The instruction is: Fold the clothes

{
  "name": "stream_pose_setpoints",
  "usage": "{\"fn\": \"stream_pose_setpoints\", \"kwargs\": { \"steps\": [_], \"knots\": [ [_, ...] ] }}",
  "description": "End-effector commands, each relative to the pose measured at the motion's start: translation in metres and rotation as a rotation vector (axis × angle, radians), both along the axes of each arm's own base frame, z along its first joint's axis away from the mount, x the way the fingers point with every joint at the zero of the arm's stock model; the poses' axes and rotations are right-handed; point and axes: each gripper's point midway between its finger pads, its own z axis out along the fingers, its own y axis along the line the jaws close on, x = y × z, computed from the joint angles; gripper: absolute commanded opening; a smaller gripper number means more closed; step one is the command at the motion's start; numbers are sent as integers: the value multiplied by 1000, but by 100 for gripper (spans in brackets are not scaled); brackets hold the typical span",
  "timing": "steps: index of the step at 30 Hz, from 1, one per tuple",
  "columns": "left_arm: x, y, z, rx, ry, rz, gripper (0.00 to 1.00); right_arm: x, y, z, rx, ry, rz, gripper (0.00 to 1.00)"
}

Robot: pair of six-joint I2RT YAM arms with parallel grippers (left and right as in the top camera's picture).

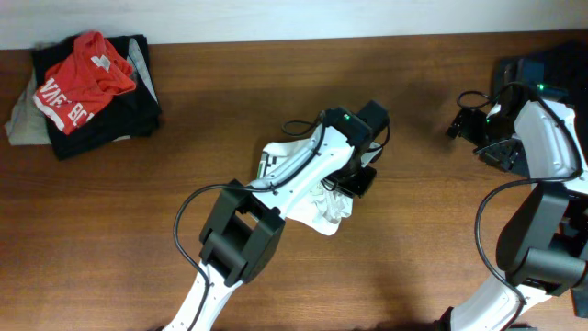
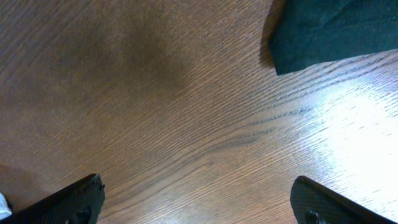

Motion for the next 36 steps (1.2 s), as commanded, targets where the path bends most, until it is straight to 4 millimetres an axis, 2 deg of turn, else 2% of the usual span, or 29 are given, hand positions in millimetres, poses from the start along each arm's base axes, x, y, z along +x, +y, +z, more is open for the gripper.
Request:
{"fn": "stream_pose_setpoints", "kwargs": {
  "steps": [1, 4, 5, 6, 7, 8, 9, 13, 15, 17, 19, 21, 25, 31, 35, 36],
  "knots": [
    [5, -1, -4, 7, -16, -31, 16, 4, -5, 4, -17, -11, -18, 99],
    [16, -11, 46, -60, -92, -52, 16, 4, -5, 4, -17, -11, -18, 99],
    [23, -9, 66, -66, -136, -42, 20, 4, -5, 4, -17, -11, -18, 99],
    [32, -3, 78, -50, -180, -29, 32, 4, -5, 4, -17, -11, -18, 99],
    [43, 9, 89, -15, -229, -7, 45, 4, -5, 4, -17, -11, -18, 99],
    [48, 15, 91, -1, -239, 5, 45, 4, -5, 4, -17, -11, -18, 99],
    [51, 20, 90, 2, -234, 17, 39, 4, -5, 4, -17, -11, -18, 99],
    [63, 54, 66, 92, -172, 94, 40, 4, -5, 4, -17, -11, -18, 99],
    [64, 62, 49, 118, -139, 105, 35, 4, -5, 4, -17, -11, -18, 99],
    [59, 67, 25, 156, -94, 102, 23, 4, -5, 4, -17, -11, -18, 99],
    [57, 69, 9, 181, -63, 121, 17, 4, -5, 4, -17, -11, -18, 99],
    [50, 62, -4, 158, -4, 121, 8, 4, -5, 4, -17, -11, -18, 99],
    [44, 43, -17, 86, 52, 113, 4, 4, -5, 4, -17, -11, -18, 98],
    [40, 22, -21, 53, 22, 77, 4, 4, -5, 4, -17, -11, -18, 99],
    [44, 13, -34, 34, 2, 68, 5, 4, -5, 4, -17, -11, -18, 99],
    [45, 11, -35, 28, -4, 68, 9, 4, -5, 4, -17, -11, -18, 99]
  ]
}}
